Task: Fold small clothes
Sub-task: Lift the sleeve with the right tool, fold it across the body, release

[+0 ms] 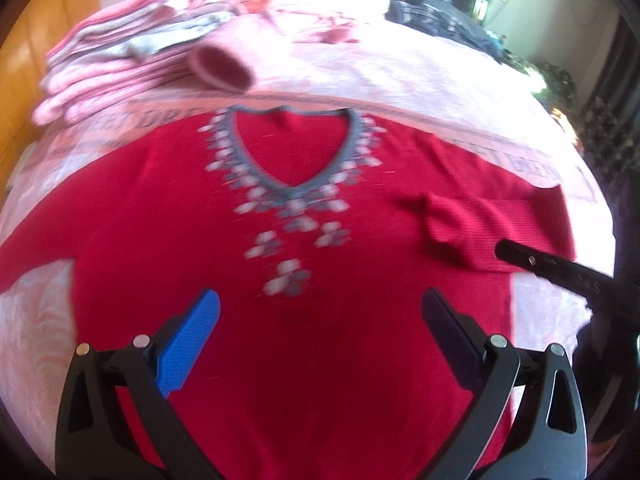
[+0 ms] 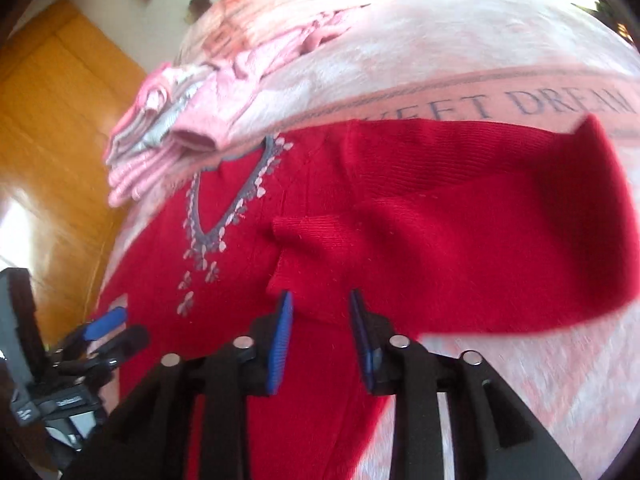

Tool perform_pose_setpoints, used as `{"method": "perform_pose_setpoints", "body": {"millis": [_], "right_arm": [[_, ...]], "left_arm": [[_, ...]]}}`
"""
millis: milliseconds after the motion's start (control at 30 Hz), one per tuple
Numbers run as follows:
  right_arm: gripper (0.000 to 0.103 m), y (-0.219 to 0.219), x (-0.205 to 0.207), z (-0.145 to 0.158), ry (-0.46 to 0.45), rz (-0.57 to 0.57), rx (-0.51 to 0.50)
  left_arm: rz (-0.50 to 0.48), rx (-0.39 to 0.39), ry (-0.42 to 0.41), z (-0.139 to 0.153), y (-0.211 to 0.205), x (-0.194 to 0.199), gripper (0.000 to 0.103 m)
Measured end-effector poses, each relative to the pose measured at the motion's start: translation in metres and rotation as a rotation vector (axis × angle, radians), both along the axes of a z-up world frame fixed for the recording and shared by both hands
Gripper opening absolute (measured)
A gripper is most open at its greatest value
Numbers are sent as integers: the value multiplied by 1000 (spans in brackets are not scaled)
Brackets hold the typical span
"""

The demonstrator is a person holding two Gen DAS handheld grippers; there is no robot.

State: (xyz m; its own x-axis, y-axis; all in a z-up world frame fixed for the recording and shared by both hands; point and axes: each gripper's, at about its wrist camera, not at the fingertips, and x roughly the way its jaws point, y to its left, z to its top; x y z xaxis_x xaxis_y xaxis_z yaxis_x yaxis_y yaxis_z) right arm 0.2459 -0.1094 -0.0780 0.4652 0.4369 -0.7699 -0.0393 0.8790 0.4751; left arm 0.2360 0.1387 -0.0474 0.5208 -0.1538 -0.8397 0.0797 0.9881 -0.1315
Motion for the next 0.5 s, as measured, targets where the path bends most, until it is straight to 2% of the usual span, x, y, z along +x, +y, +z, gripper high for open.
{"method": "perform_pose_setpoints", "body": {"millis": [167, 267, 333, 367, 467, 500], "right_arm": [[37, -21, -35, 17, -36, -154, -47], [37, -28, -34, 27, -45, -173, -111], [40, -37, -35, 33, -64, -194, -102], [41, -44, -36, 35, -70, -203, -88], [42, -59, -37, 37, -81, -242, -76], [43, -64, -38, 37, -83, -255, -74]], "left_arm": [[-101, -90, 81, -12, -51, 27, 99], [-144, -140, 152, -25, -80, 48, 99], [-159, -156, 194, -33, -97, 60, 98], [-158, -165, 218, -39, -104, 68, 94], [-147, -214, 313, -60, -119, 84, 61], [-135, -215, 327, -64, -121, 87, 60]]}}
